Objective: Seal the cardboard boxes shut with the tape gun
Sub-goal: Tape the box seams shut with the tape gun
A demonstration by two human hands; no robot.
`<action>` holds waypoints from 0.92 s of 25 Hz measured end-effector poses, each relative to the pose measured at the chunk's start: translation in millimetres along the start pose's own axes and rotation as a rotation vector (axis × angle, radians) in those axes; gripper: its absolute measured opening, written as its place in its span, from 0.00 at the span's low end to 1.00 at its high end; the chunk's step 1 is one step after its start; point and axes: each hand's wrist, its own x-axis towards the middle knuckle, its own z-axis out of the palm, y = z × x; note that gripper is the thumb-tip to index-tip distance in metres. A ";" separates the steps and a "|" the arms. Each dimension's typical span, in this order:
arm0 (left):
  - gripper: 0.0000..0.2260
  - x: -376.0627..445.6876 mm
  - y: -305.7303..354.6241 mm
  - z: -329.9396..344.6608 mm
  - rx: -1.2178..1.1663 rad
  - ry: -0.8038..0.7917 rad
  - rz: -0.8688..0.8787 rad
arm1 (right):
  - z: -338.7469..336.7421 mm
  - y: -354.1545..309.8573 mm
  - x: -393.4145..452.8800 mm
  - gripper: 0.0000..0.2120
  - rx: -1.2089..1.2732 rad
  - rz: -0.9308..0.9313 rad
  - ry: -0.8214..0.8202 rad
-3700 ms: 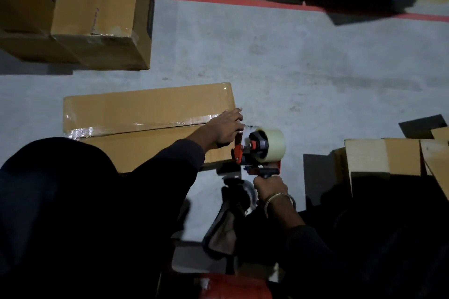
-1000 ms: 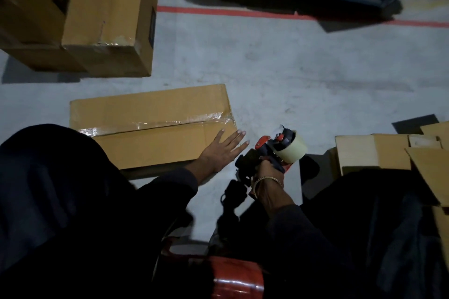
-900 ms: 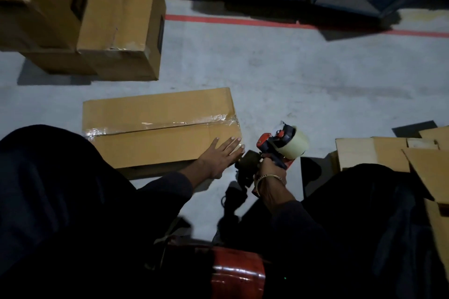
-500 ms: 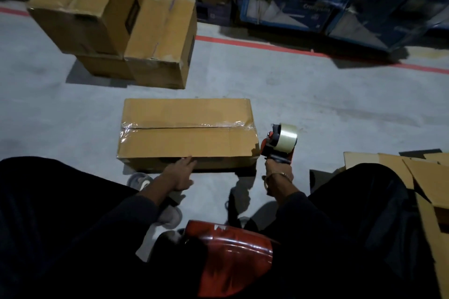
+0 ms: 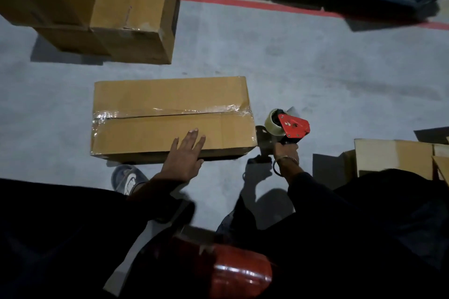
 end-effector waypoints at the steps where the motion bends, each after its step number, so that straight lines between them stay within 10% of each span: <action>1: 0.35 4.8 -2.6 7.3 0.021 -0.007 -0.036 | 10.0 6.1 19.7 0.34 0.003 0.028 -0.008; 14: 0.52 9.1 -16.9 56.1 0.086 0.120 -0.044 | 57.0 47.1 76.6 0.32 -0.099 0.197 -0.007; 20: 0.39 5.8 -28.1 20.6 -0.102 -0.092 0.014 | 35.7 22.7 31.9 0.32 0.222 0.139 -0.152; 23: 0.32 -8.0 -46.8 13.0 -0.178 0.081 -0.066 | 43.6 -22.6 -15.7 0.28 0.139 -0.013 0.155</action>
